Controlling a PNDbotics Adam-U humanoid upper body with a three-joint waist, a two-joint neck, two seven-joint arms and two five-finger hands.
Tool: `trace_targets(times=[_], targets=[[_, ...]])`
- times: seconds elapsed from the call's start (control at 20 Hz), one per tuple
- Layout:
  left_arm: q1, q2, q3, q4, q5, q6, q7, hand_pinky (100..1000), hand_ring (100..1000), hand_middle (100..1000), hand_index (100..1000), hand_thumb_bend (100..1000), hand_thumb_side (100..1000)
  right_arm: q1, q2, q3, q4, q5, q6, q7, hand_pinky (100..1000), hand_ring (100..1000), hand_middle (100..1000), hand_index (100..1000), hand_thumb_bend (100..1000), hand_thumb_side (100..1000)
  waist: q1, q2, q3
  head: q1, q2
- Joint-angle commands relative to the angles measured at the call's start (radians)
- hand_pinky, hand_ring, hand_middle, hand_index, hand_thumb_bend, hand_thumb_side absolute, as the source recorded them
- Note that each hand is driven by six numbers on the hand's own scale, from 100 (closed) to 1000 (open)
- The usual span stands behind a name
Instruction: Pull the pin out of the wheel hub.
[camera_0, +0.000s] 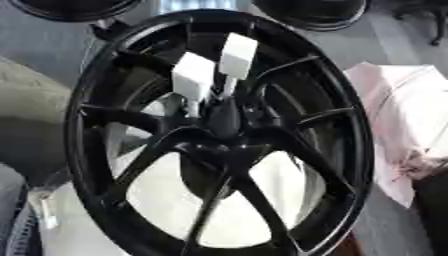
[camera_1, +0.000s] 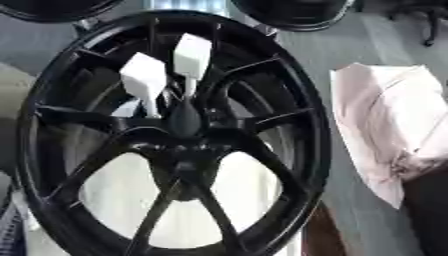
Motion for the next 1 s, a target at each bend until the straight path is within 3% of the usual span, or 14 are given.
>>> trace_targets(times=[0.05, 0.55, 1.0], targets=[[-0.001, 0.013, 0.007, -0.014, 0.009, 0.000, -0.005, 393, 678, 597, 691, 134, 748, 0.001, -0.024, -0.010, -0.017, 0.000, 0.001, -0.001, 724, 635, 538, 638, 100, 601, 0.007, -0.032, -0.002, -0.001, -0.020], [-0.002, 0.007, 0.006, -0.016, 0.017, 0.000, -0.009, 394, 674, 593, 688, 134, 740, 0.001, -0.036, -0.009, -0.020, -0.011, 0.005, 0.000, 723, 633, 537, 640, 100, 591, 0.012, -0.046, -0.001, -0.042, -0.002], [-0.025, 0.030, 0.001, -0.022, 0.019, -0.015, -0.029, 387, 659, 581, 677, 100, 702, 0.000, -0.043, -0.010, -0.023, -0.011, 0.011, 0.004, 724, 638, 537, 640, 100, 596, 0.022, -0.051, -0.001, -0.022, 0.033]])
